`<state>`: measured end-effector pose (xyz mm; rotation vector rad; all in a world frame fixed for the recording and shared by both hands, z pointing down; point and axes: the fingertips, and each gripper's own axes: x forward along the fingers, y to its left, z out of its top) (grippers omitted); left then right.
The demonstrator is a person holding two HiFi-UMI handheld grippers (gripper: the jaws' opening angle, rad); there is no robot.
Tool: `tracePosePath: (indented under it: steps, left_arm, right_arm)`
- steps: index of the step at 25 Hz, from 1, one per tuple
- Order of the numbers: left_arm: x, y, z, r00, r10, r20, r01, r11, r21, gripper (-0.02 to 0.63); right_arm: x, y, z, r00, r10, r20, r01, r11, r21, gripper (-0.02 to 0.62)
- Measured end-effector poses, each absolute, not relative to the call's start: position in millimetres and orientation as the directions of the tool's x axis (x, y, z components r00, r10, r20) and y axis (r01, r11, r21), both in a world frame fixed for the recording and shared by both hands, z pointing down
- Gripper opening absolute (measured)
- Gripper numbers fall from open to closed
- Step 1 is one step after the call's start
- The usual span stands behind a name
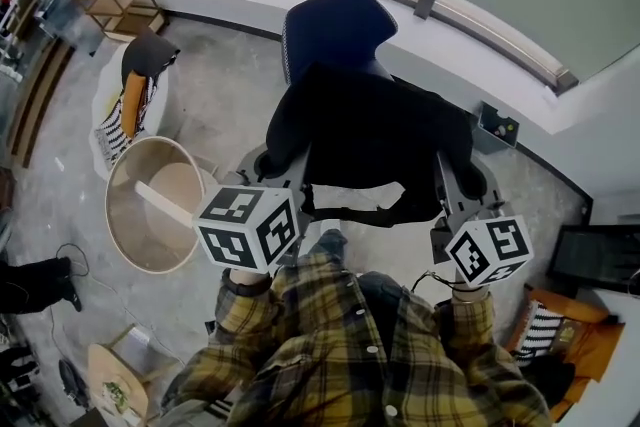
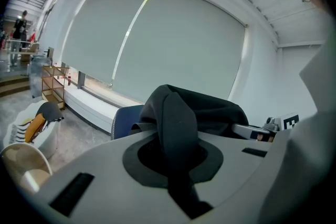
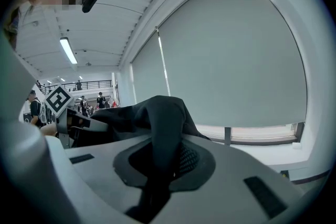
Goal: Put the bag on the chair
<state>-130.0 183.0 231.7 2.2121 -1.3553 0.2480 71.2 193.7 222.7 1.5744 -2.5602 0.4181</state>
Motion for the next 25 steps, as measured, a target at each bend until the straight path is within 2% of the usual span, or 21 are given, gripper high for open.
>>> tracePosePath:
  steps: [13,25]
  left_arm:
    - [-131,132,247,0.539,-0.723,0.432,-0.838,-0.405,0.367,0.040]
    - [-119,57,267,0.505,-0.728,0.463,-0.857,-0.363,0.365,0.040]
  right_arm:
    - [73,147,234,-0.390,-0.881,0.269,-0.920,0.358,-0.160,0.048]
    - [86,64,258,-0.419,-0.857,0.298,-0.907,0.381,-0.181,0.048]
